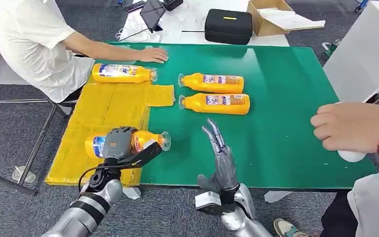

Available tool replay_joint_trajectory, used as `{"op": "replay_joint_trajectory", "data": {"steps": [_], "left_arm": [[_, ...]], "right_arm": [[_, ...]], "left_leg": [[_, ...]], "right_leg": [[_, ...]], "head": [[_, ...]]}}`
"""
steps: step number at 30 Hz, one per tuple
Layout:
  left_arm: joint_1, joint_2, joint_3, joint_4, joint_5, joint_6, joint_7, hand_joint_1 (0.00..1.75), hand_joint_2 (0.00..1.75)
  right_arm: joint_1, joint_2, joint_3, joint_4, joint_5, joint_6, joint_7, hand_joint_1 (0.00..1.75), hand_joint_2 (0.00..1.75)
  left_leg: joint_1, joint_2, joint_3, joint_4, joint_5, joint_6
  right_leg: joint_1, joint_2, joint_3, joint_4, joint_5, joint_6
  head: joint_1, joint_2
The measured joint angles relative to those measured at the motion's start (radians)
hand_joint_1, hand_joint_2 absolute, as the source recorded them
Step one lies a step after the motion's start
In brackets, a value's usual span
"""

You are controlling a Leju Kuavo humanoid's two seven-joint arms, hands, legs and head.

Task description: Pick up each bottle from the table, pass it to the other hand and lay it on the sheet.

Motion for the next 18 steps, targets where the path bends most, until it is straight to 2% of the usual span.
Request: {"op": "replay_joint_trajectory", "data": {"steps": [1,5,6,11,18], "left_arm": [[-0.010,0.003,0.000,0.019,0.001,-0.019,-0.004,0.68,1.75],[-0.060,0.015,-0.002,0.089,0.017,-0.098,-0.016,0.68,1.75],[-0.072,0.018,-0.002,0.105,0.018,-0.117,-0.017,0.00,1.75],[-0.110,0.026,-0.002,0.159,0.029,-0.157,-0.016,0.00,1.75],[-0.166,0.035,0.033,0.217,0.084,-0.299,0.001,0.00,1.75]], "right_arm": [[0.000,0.000,0.001,-0.002,-0.009,0.006,0.000,0.00,0.00],[-0.001,0.000,0.005,-0.003,-0.035,0.016,0.000,0.00,0.00],[-0.001,0.000,0.007,-0.003,-0.045,0.021,0.000,0.00,1.75],[-0.001,0.000,0.012,-0.005,-0.063,0.024,0.000,0.00,1.75],[-0.001,0.001,0.022,-0.008,-0.090,0.034,0.000,0.00,1.75]], "left_leg": [[0.000,0.000,0.000,0.000,0.000,0.000],[0.000,0.000,0.000,0.000,0.000,0.000],[0.000,0.000,0.001,0.000,0.000,0.000],[0.000,0.000,0.003,0.000,0.001,-0.001],[0.000,0.000,0.004,0.000,0.002,-0.002]], "right_leg": [[0.000,0.000,0.000,0.000,0.000,0.000],[0.000,0.000,0.001,0.000,0.000,0.000],[0.000,0.000,0.001,0.000,0.000,0.000],[0.000,0.000,0.002,0.000,0.000,-0.001],[0.000,0.000,0.004,0.001,0.000,-0.001]], "head": [[0.000,0.000],[0.000,0.000],[0.000,0.000],[0.000,0.000],[0.000,0.000]]}}
